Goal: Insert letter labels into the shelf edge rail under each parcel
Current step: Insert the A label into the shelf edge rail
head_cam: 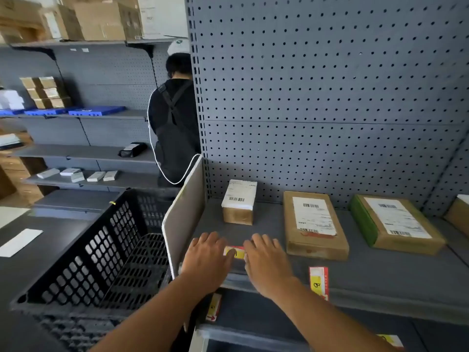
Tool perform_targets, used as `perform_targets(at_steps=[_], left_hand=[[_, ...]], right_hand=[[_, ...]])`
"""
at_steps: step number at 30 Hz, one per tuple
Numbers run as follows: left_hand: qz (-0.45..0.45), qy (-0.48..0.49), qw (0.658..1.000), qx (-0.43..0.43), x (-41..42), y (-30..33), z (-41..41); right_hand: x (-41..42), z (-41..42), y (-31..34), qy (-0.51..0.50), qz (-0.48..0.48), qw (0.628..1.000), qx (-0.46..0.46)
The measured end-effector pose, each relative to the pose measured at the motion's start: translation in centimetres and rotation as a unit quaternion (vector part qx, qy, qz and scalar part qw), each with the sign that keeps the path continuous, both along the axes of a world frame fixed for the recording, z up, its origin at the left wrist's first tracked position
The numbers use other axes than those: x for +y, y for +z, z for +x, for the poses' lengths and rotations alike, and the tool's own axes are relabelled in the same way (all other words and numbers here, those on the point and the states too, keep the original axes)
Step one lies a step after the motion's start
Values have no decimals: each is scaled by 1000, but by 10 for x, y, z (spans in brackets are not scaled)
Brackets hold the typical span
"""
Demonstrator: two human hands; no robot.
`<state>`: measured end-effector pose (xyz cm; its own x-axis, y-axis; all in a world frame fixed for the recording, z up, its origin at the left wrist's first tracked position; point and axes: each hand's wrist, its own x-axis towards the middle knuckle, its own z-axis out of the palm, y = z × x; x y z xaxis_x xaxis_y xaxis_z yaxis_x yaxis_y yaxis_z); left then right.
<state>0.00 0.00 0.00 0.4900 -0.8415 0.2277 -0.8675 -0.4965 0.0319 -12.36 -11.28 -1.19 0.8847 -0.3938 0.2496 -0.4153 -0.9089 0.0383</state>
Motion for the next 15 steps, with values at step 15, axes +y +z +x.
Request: perform_targets(at_steps=[15], left_hand=[[22,-57,998,32,-18,-15,41]], right_hand=[[-31,27,4,17,58,996,62]])
